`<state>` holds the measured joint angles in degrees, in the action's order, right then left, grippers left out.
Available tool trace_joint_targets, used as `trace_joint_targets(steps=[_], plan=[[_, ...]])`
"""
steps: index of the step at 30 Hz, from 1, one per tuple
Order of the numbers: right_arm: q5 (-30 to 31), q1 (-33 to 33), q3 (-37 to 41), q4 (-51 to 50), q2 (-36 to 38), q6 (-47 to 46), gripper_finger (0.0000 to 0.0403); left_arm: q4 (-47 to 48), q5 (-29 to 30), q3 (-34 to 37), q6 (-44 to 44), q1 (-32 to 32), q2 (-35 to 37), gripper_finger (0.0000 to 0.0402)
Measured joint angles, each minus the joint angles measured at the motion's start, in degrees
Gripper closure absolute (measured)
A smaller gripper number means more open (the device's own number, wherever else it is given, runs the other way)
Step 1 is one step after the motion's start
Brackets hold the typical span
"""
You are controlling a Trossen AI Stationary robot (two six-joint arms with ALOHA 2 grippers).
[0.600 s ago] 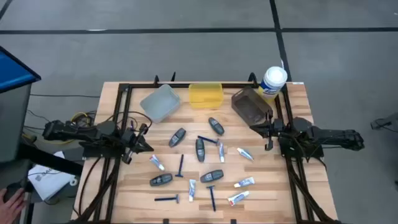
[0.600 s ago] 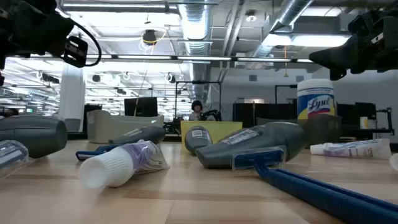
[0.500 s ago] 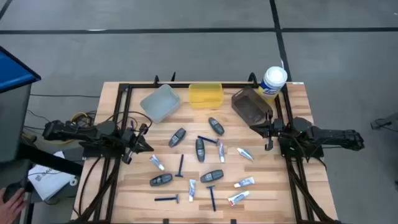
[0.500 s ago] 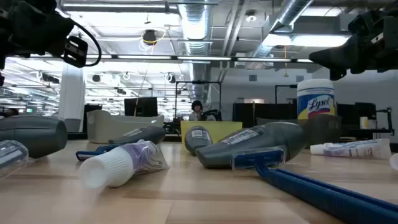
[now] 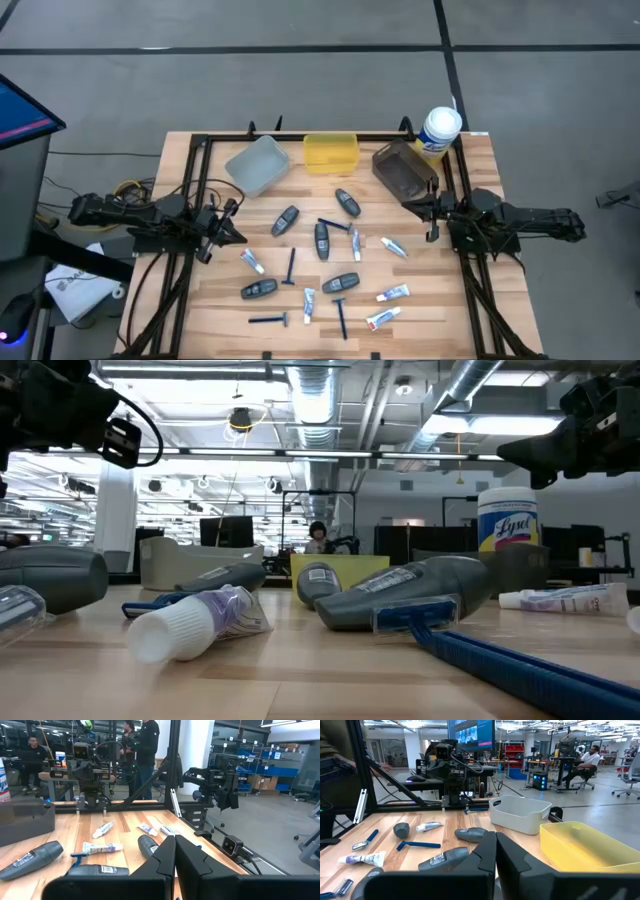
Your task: Pick & Place Travel size toiletries
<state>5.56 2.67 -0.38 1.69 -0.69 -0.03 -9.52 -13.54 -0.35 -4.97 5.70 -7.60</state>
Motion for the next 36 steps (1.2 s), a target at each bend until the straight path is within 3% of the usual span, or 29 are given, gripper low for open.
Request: trace_joint_targets(steps=[36], plan=[[0.0,0.0,0.0,0.0,0.0,0.0,0.0403,-0.2,0.0,0.0,2.1,0.0,0.0,0.0401]])
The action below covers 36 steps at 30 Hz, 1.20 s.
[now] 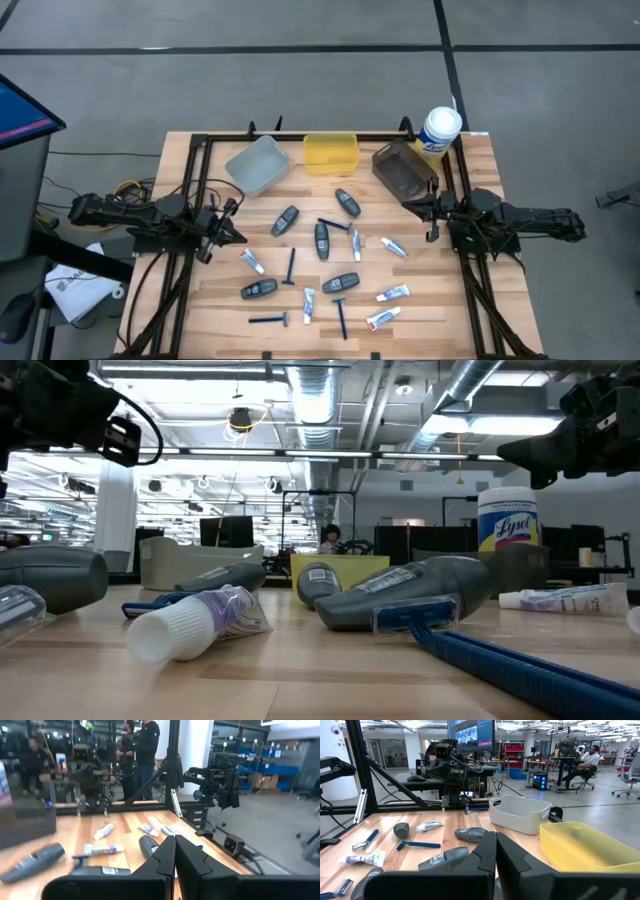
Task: Pick & Place Travel size toiletries
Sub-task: Put the white toothpaste into the yellow bin
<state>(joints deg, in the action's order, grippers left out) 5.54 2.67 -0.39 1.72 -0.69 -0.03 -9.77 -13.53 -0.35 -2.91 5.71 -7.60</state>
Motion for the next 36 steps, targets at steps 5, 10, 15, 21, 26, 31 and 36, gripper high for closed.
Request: trace_joint_targets(steps=[5,10,15,21,26,31,36], plan=[[0.0,0.0,0.0,0.0,0.0,0.0,0.0403,-0.3,0.0,0.0,2.6,0.0,0.0,0.0401],[0.0,0.0,0.0,0.0,0.0,0.0,0.0403,-0.7,1.3,0.0,2.9,0.0,0.0,0.0401],[0.0,0.0,0.0,0.0,0.0,0.0,0.0403,-1.1,4.8,0.0,-0.3,0.0,0.0,0.0401],[0.0,0.0,0.0,0.0,0.0,0.0,0.0403,-1.1,5.0,0.0,-2.1,0.0,0.0,0.0401],[0.0,0.0,0.0,0.0,0.0,0.0,0.0403,-1.2,6.3,0.0,-4.8,0.0,0.0,0.0401],[0.0,0.0,0.0,0.6,0.0,-2.3,0.0403,-1.5,6.5,0.0,-5.1,0.0,0.0,0.0401],[0.0,0.0,0.0,6.1,0.0,-29.1,0.0403,-1.5,6.5,0.0,-5.1,0.0,0.0,0.0401]])
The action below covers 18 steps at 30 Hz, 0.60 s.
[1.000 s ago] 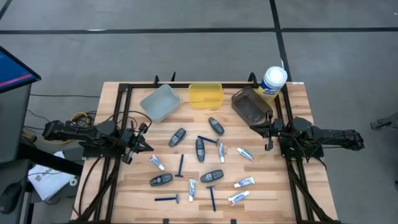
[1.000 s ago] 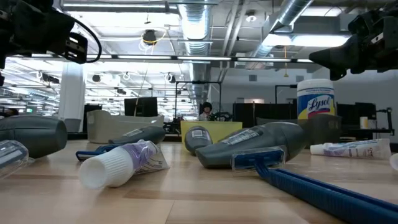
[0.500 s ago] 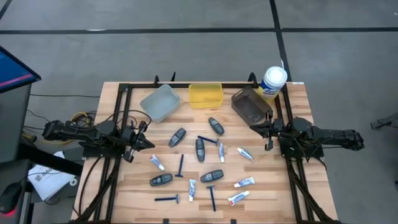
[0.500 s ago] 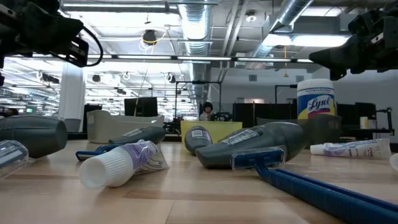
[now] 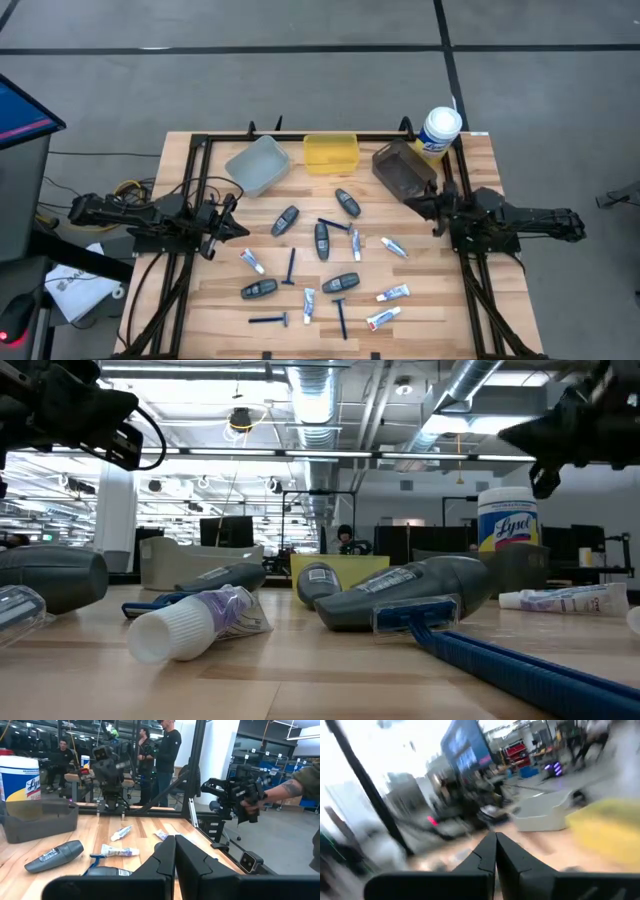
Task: Pick & Place Travel size toiletries
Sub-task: Put the white toothpaste into the yellow bin
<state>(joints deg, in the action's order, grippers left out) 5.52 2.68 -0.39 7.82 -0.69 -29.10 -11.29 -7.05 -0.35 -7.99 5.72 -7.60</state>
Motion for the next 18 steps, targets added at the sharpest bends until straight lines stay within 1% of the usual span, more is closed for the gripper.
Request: trace_joint_targets(steps=[2,4,11,18], plan=[[0.1,0.0,0.0,1.9,0.0,-13.6,0.0403,0.0,0.0,0.0,0.0,0.0,0.0,0.0401],[0.3,0.1,0.0,2.9,0.0,-22.6,0.0403,-0.1,0.0,0.0,0.0,0.0,0.0,0.0401],[3.4,1.9,0.0,2.5,0.0,-33.6,0.0403,-0.2,0.0,0.0,0.1,0.0,0.0,0.0401],[3.5,3.4,-0.2,2.9,0.0,-35.0,0.0403,-0.3,0.0,0.0,0.1,0.0,0.0,0.0401]])
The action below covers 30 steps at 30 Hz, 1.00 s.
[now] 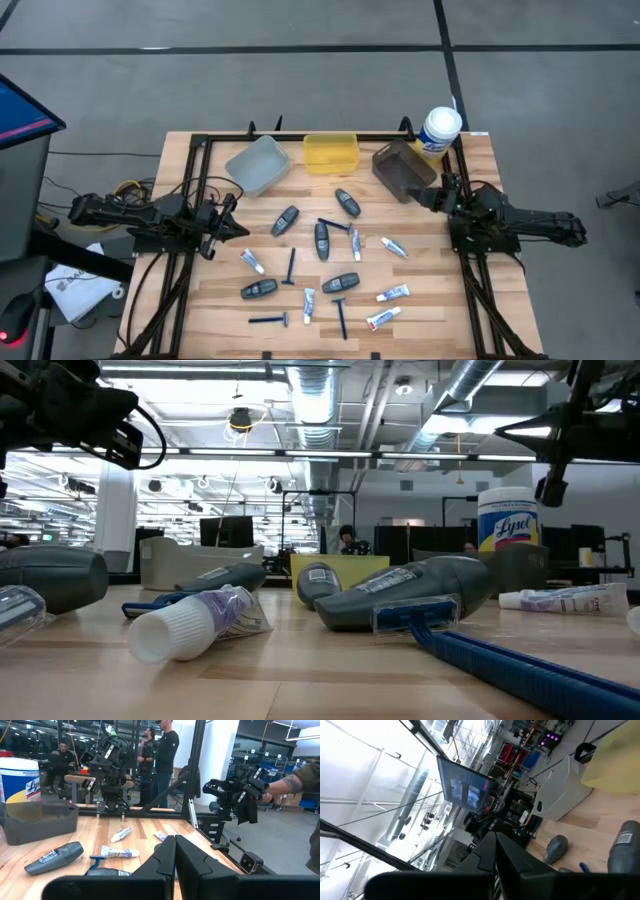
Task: Pick & Place Travel size toiletries
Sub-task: Put the white toothpaste into the yellow bin
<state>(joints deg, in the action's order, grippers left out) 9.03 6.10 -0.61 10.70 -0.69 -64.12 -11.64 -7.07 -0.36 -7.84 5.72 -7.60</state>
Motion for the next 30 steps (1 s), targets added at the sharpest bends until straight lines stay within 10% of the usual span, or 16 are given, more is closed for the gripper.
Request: trace_joint_targets(steps=[15,30], plan=[[-0.1,-0.7,-33.6,2.1,-20.7,23.6,0.0403,0.0,0.0,0.0,0.0,0.0,0.0,0.0401],[0.1,-4.2,-77.5,-59.7,-63.8,45.0,0.036,-0.1,0.0,0.0,0.0,0.0,0.0,0.0401]])
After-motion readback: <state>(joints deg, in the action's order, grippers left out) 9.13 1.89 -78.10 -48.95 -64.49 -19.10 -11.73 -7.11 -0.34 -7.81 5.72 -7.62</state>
